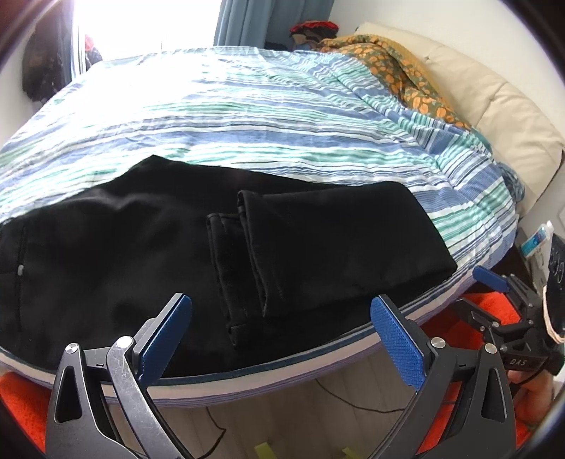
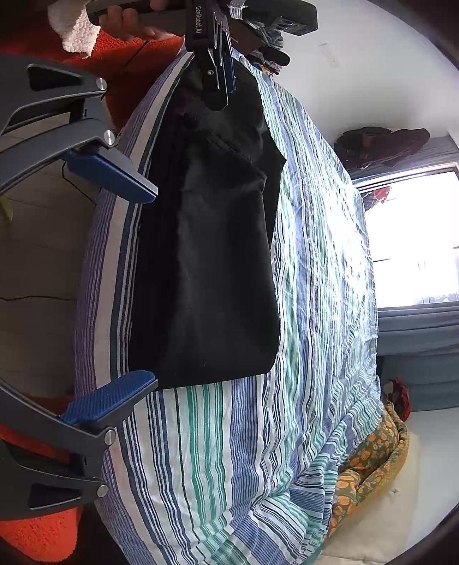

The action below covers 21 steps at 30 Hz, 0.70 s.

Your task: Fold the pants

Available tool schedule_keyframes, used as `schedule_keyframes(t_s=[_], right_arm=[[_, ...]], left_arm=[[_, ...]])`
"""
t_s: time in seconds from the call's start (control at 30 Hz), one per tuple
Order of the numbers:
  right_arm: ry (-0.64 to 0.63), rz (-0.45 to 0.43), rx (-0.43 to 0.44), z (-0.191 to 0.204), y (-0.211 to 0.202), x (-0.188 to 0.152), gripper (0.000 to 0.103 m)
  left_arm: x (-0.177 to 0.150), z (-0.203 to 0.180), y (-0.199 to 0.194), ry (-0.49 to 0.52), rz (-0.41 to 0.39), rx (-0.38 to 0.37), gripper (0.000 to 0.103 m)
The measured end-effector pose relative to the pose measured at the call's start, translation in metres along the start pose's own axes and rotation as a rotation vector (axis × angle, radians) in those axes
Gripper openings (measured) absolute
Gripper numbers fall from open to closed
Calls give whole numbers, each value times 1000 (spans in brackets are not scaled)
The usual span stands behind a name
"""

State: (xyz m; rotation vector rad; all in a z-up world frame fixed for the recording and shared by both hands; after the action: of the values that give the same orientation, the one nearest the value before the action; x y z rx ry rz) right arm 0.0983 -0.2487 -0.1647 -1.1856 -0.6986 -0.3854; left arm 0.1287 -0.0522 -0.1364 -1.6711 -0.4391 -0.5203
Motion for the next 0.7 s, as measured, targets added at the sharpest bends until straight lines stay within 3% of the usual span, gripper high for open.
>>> schedule_keyframes(t_s=[0.13,0.37,0.47,0.57,0.67,0.7], right_arm=[[33,-14,8,-8,-4,0,95],[103,-17,17,-20,-4,0,95],[107,-18,16,-19,-4,0,95],[100,-21,17,-17,-5,0,95],[104,-22,15,-19,-6,-1,95],[107,-22,14,-20,-6,-1,95]], left_arm=[[1,8,2,-77,7,-77,101],[11,-6,13,11,-25,-51,97],[13,-12,29,37,21,-28,73],[10,-12,43,40,69,2,61],[5,-13,55,35,122,6,35],[3,-12,59,36,136,22,20]])
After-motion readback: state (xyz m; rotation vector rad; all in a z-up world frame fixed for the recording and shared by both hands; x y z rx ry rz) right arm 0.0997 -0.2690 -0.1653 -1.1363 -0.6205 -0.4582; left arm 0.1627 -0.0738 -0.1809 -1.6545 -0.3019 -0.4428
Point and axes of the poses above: each gripper's, at about its wrist camera, not at the fingertips, and y roughly the way its jaws point, z to its left, x to its top, the point moved 5 cm from there along y, roughly the way its jaws point, and after that the axes turned 6 degrees about x, right-handed, at the moved point
